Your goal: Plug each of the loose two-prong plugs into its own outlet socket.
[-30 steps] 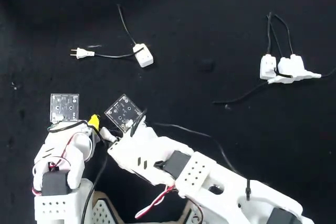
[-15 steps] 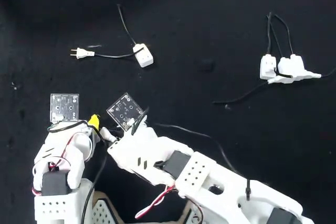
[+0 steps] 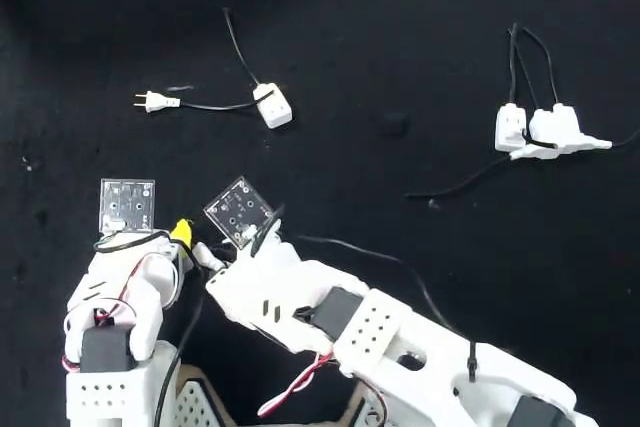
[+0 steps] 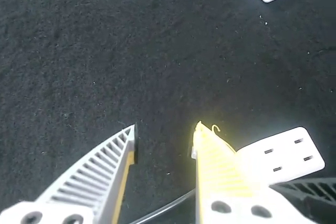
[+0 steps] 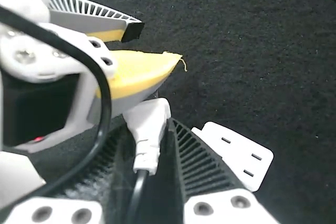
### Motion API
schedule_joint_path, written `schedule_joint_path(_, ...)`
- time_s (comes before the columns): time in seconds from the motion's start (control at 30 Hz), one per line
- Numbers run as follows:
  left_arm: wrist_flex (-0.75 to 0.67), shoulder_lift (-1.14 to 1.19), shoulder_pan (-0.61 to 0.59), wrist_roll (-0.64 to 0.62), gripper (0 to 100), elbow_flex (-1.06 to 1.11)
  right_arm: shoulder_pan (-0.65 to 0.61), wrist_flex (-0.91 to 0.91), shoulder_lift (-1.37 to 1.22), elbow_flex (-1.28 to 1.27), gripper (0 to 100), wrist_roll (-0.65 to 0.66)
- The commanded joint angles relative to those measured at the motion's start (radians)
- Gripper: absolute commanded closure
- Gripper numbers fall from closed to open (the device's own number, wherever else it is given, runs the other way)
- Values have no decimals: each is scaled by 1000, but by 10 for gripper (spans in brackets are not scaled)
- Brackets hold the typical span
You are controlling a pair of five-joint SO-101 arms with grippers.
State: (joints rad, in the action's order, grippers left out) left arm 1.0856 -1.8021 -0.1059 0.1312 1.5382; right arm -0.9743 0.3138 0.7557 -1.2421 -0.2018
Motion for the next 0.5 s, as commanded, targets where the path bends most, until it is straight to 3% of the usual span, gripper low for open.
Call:
schedule_joint_path(0.0,3,12,59,17,809,19,44,-58,71,61,988,-20)
schedule_joint_path(0.47,3,12,62,17,809,22,44,2,196,42,988,-14)
